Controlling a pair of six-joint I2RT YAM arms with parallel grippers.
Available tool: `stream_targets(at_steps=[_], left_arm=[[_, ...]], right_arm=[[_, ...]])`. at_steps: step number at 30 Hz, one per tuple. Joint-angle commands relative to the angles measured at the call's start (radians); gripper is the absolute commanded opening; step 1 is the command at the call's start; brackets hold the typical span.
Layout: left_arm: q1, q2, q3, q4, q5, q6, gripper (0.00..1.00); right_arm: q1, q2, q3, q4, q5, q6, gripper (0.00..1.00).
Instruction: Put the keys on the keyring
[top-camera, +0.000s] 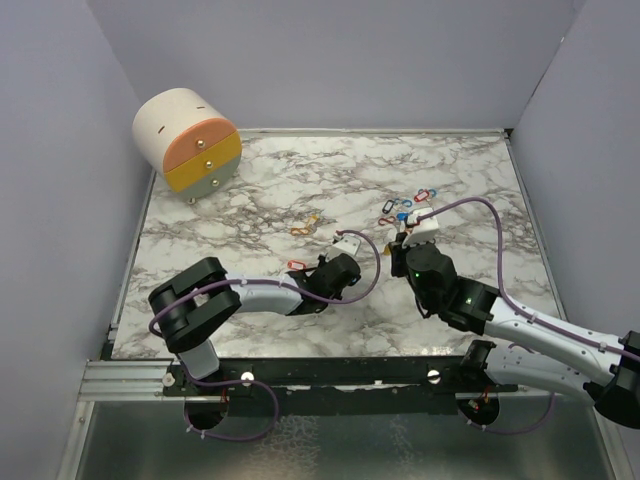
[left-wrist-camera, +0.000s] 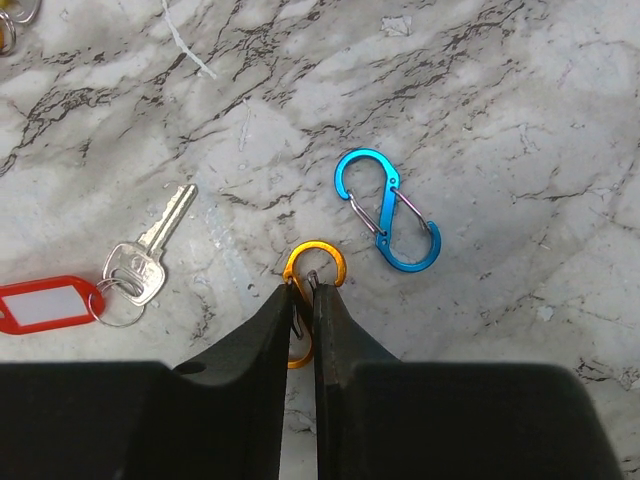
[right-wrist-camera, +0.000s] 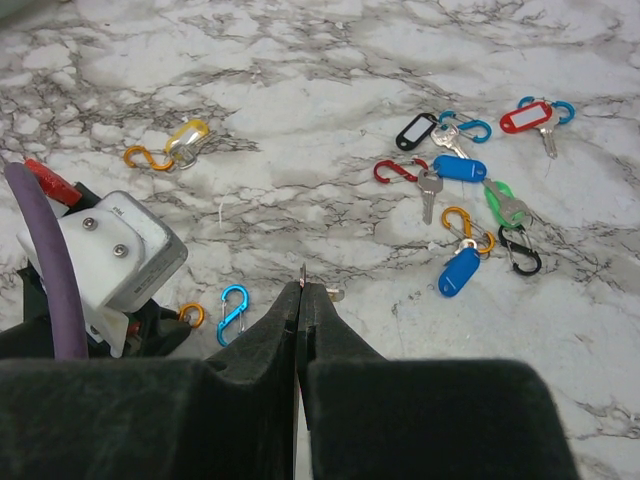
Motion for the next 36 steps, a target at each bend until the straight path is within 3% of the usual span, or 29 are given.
stream_targets(at_steps=[1,9,22,36], left_arm=[[0.004,-0.042,-0.01,-0.08,0.007,0.003,0.0],[0.007,-0.116,0.054,-0.094,-0.02,0.05,0.0],[0.045,-0.24,0.045,-0.009,0.085,0.112,0.0],[0.11,-0.134,0.028,-0.007,0.118,0.067,0.0]], right_arm=[[0.005,0.033,-0.015,0.055,-0.034,-0.011,0.01],[0.005,0.101,-0.047,0.154,-0.139,-0.053,0.01],[0.005,0.176,-0.082,0.285,-0.304,-0.134,0.01],[0.005,0.201,-0.072,0.28,-0.287,-0.12,0.01]])
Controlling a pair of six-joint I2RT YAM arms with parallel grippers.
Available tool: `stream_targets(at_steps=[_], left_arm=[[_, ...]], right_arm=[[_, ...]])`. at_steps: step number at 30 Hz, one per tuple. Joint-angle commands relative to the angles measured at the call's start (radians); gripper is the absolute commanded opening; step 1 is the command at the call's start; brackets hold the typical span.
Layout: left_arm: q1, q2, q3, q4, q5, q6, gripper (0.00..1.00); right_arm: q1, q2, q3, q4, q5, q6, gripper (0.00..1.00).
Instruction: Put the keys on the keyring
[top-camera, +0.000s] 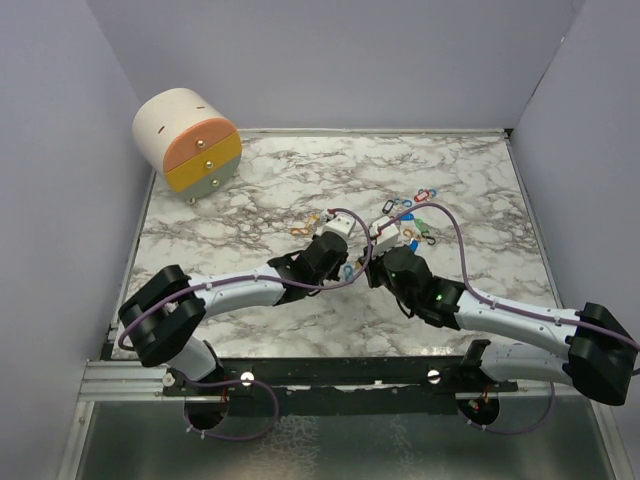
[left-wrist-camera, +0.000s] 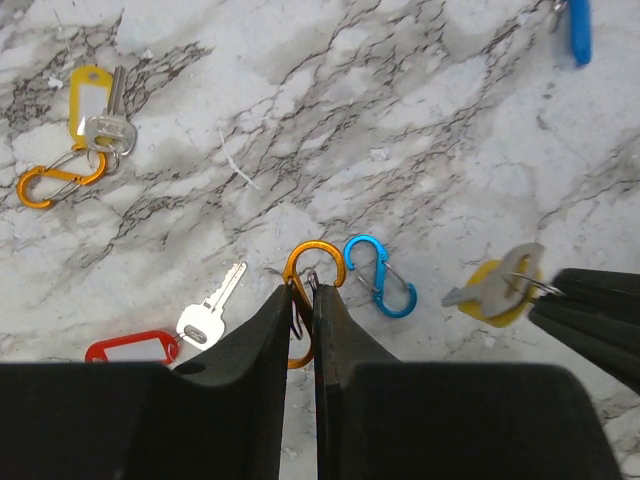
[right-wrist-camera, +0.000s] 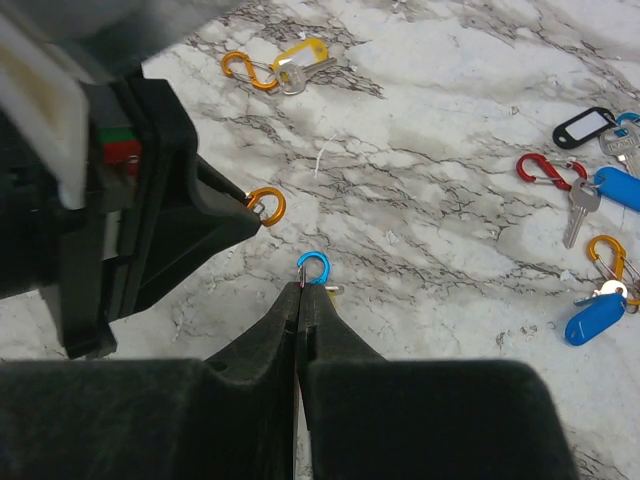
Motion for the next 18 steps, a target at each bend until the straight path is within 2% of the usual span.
stream_targets(at_steps=[1,7,18], left_arm=[[0.042,0.068,-0.016,0.031,0.047,-0.04,0.0],[0.068,0.115,-0.019,0.051,0.049,-0.062,0.0],[0.081,0.185,-0.033,0.058,0.063,-0.099,0.16]], right_arm=[[0.005,-0.019,0.0,0.023,0.003,0.004,0.01],[0.004,-0.028,-0.002,0.014,0.007,0.006,0.01],[0.005,-0.051,-0.005,-0.005,0.011,0.011,0.01]])
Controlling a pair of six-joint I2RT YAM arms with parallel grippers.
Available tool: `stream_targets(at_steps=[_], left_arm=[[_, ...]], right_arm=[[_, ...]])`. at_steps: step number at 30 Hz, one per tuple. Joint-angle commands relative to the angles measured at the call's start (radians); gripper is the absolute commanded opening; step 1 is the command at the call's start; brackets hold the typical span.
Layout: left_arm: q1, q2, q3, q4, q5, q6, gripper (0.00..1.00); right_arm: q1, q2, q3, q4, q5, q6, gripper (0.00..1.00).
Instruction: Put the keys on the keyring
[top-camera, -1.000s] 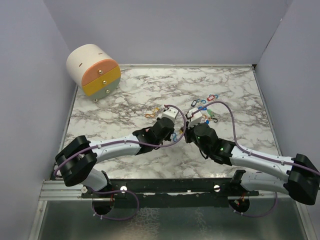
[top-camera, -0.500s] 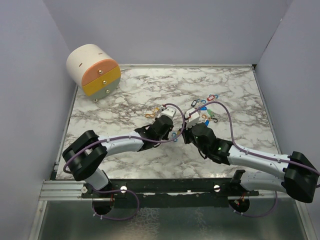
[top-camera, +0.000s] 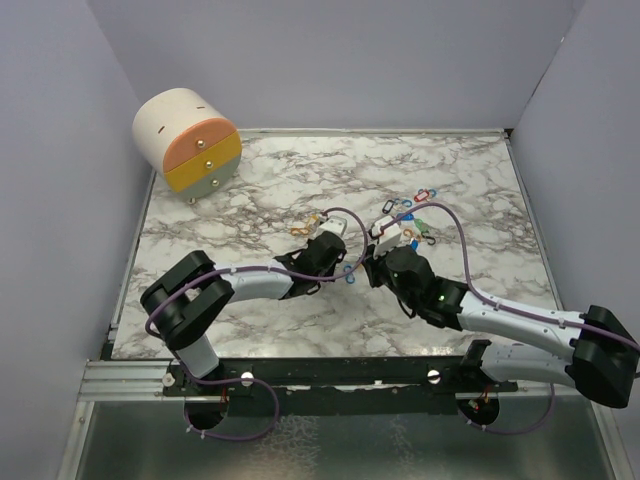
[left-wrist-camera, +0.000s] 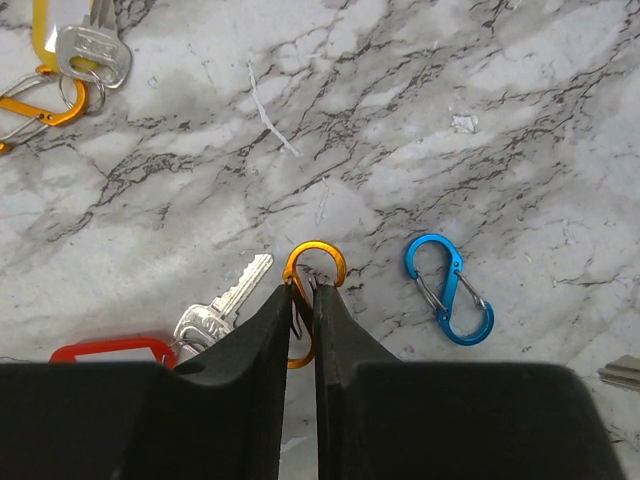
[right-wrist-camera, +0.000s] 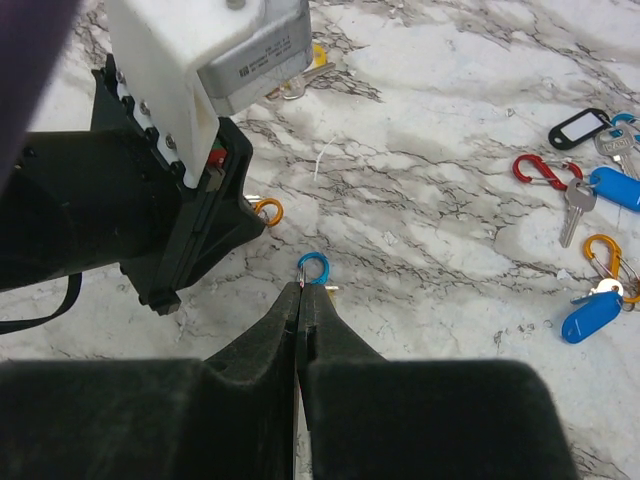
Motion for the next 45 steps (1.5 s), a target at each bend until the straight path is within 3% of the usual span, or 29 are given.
stream_targets(at_steps=[1,12,23,38,43,45], left_arm=[[0.004,0.036,-0.02,0.014,0.028,-0.026,0.17],[0.005,0.028,-0.049,0.022,0.041,-0.03,0.42],[0.004,0.002,-0.075,0.014,0.047,-0.038,0.43],[0.004,0.031,-0.082,0.038,0.061,-0.033,0.27],[0.003,0.006,-0.088,0.033,0.057,-0.035,0.04],[0.004,-0.019,-0.09,0.032,0.054,-0.033,0.0]], right_arm=[[0.005,-0.037,-0.005,0.001,0.01,0.003,0.01],[0.006,-0.045,-0.005,-0.006,0.013,0.005,0.01],[0.005,-0.056,-0.007,-0.011,0.02,0.007,0.01],[0.005,-0.062,-0.008,-0.018,0.024,0.006,0.01],[0.005,-0.058,-0.006,-0.013,0.022,0.007,0.01],[0.005,-0.048,-0.007,-0.007,0.013,0.003,0.01]])
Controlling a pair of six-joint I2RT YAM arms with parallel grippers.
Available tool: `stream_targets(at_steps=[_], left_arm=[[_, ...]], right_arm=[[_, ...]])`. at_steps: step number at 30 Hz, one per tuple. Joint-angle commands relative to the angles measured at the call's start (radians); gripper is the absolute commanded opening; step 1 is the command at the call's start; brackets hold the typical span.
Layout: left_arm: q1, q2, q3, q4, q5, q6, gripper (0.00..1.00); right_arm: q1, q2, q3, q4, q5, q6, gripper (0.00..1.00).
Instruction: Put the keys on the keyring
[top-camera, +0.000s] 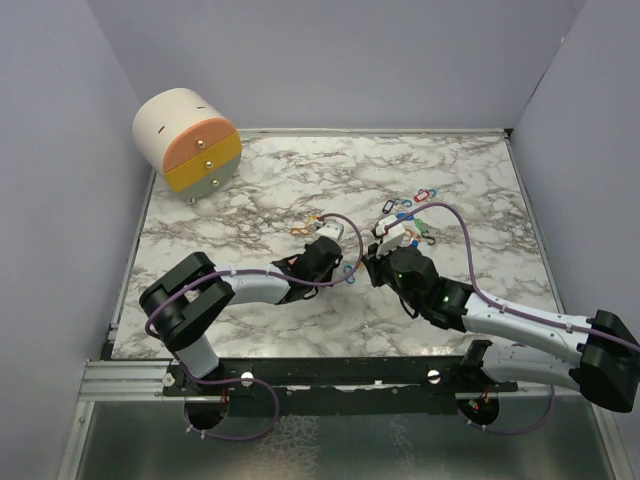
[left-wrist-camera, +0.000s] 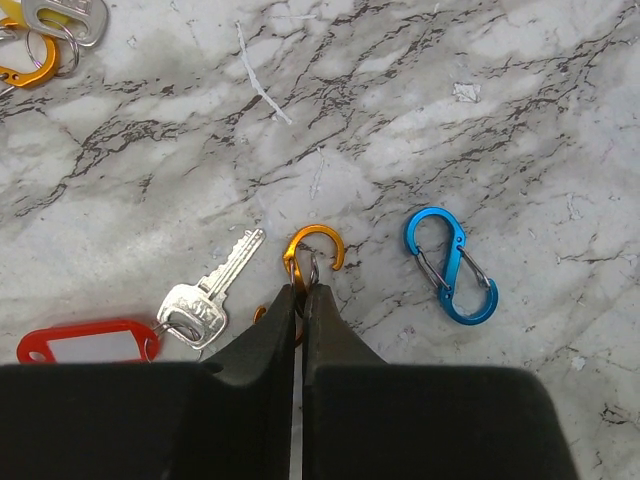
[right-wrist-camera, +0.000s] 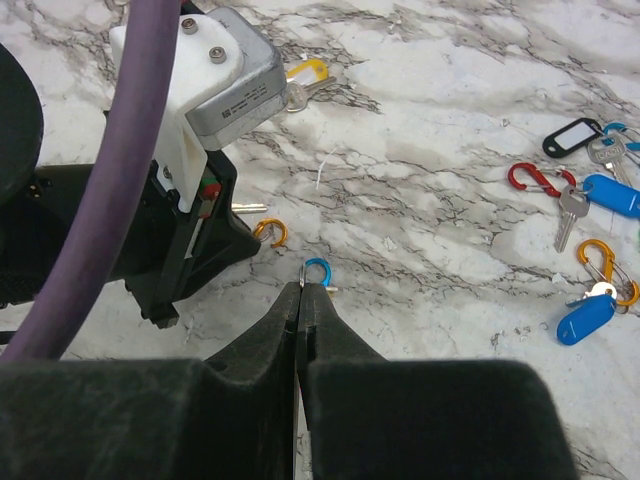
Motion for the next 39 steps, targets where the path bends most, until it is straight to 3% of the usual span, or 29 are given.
stream_targets(at_steps=[1,12,22,39], left_arm=[[0.001,-0.041,-0.025,-0.032,0.022,0.001,0.0],[0.001,-0.175,0.02,-0.079,0.043,0.026,0.0],[-0.002,-0.194,0.04,-0.074,0.14,0.027,0.0],[-0.007,-0.237,0.029,-0.078,0.189,0.038,0.0]], right_arm=[[0.005,0.004,-0.006,0.012,0.006,-0.004,0.01],[0.005,0.096,-0.002,0.08,-0.108,-0.064,0.01],[0.006,0.15,-0.022,0.177,-0.191,-0.127,0.01],[0.005,0.268,0.031,0.185,-0.166,-0.116,0.01]])
